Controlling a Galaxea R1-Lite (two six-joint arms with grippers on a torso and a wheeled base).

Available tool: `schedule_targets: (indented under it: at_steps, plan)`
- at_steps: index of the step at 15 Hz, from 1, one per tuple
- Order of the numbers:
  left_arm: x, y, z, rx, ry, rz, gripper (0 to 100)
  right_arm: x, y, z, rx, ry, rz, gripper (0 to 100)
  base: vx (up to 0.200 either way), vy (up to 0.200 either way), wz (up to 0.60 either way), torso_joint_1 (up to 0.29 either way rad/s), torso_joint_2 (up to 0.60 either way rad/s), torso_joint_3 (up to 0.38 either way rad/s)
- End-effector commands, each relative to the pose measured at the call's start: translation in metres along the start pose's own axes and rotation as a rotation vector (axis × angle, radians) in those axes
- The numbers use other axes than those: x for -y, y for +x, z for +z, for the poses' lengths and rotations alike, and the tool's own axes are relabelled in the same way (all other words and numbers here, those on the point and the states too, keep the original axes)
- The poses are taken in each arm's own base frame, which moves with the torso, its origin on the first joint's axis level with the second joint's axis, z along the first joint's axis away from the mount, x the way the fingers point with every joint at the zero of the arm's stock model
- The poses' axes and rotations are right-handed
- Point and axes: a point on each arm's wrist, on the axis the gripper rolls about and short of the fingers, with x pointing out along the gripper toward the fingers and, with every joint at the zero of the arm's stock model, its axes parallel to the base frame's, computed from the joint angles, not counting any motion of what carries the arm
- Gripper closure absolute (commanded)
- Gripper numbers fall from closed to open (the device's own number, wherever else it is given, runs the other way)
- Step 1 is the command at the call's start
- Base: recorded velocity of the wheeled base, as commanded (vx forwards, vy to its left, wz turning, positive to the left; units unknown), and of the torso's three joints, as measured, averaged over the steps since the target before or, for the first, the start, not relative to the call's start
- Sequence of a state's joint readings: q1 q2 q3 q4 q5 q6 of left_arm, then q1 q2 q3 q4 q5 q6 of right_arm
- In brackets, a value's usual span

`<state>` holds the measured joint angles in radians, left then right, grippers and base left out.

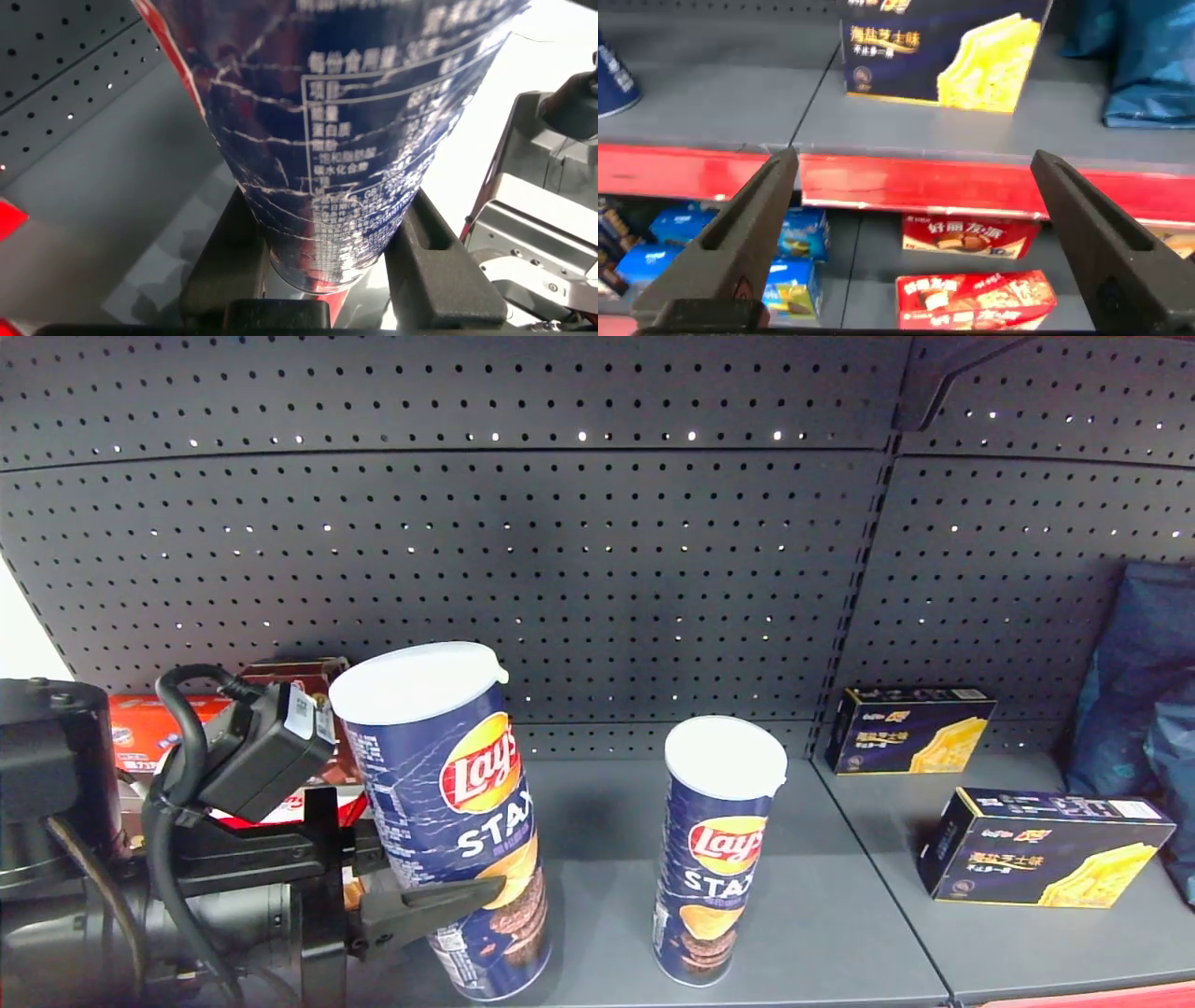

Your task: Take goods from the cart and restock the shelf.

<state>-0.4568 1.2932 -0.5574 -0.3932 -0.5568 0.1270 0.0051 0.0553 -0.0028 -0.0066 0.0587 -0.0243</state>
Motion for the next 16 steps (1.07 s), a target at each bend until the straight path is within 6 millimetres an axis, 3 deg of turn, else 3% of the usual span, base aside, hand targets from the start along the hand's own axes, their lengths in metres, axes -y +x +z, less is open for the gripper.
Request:
schedule_targets:
  at_steps: [1, 6, 12, 16]
  plan:
    - [0.000, 0.000, 0.000, -0.001, 0.000, 0.000, 100, 0.000, -0.004, -0.002, 0.050, -0.001, -0.011, 0, 0.000, 0.000, 0.00, 0.000, 0.00, 0.000]
    - [-0.002, -0.001, 0.006, 0.015, 0.011, 0.015, 100, 0.000, -0.004, -0.002, 0.049, 0.013, -0.017, 0, 0.000, 0.000, 0.00, 0.000, 0.00, 0.000]
    - [-0.012, 0.010, 0.040, 0.057, 0.038, 0.018, 100, 0.000, -0.004, -0.002, 0.049, 0.013, -0.017, 0, 0.000, 0.000, 0.00, 0.000, 0.00, 0.000]
    - [-0.036, 0.044, 0.052, 0.028, 0.028, 0.005, 100, 0.000, -0.004, -0.002, 0.049, 0.013, -0.016, 0, 0.000, 0.000, 0.00, 0.000, 0.00, 0.000]
